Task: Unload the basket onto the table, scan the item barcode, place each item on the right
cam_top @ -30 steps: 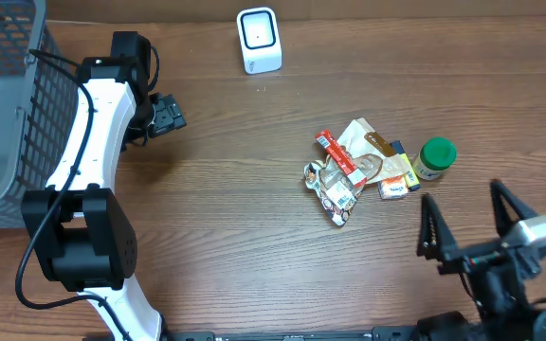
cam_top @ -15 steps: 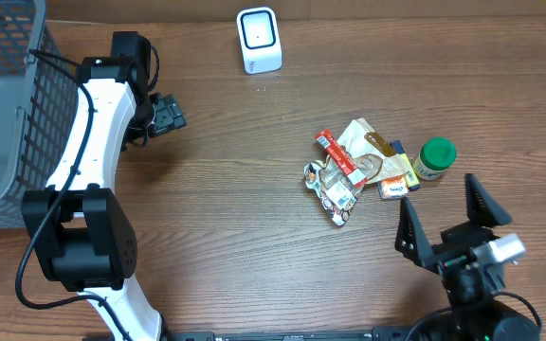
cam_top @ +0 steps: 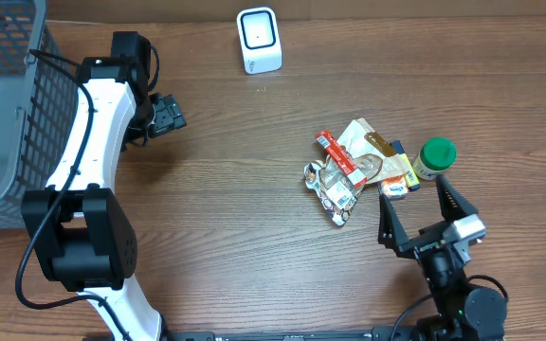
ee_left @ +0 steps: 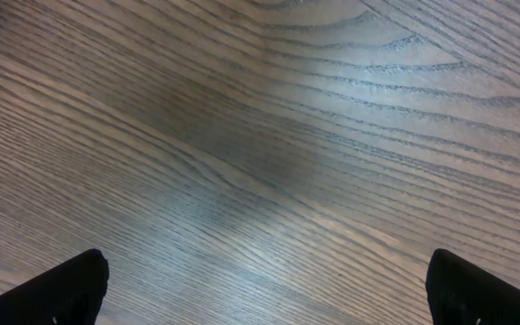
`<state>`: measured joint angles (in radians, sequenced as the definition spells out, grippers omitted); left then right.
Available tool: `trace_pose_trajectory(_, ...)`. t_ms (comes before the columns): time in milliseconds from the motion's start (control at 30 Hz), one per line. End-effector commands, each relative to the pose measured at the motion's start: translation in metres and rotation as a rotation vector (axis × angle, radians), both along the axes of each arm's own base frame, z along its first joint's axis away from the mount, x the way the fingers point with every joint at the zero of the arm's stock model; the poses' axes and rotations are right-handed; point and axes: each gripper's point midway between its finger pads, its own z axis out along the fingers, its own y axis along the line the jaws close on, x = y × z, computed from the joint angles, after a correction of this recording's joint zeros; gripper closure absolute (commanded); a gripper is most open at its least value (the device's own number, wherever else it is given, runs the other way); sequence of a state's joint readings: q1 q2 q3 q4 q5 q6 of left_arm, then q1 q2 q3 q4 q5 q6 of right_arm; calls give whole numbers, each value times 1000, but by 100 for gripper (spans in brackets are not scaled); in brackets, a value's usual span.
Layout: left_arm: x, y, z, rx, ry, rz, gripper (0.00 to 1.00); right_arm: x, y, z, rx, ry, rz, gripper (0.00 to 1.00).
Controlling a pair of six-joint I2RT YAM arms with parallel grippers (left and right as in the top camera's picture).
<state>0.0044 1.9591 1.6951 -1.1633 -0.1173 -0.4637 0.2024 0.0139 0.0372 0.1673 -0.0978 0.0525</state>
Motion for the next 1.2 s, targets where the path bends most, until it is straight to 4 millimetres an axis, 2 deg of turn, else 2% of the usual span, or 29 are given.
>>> trace_pose_trajectory(0,1,3,1,15,-1,-11,0,3,-1,-15,-2,32,-5,0)
trace_pose_trajectory(200,1,3,1,15,-1,-11,0,6,0,-28,-14,85,-6,0)
trace_pose_trajectory(433,1,3,1,15,-1,-11,0,9,0,-72,-48,261,-6,0)
trace_pose_trajectory(1167,1,3,1,15,-1,-11,0,9,0,-70,-48,256,-6,0)
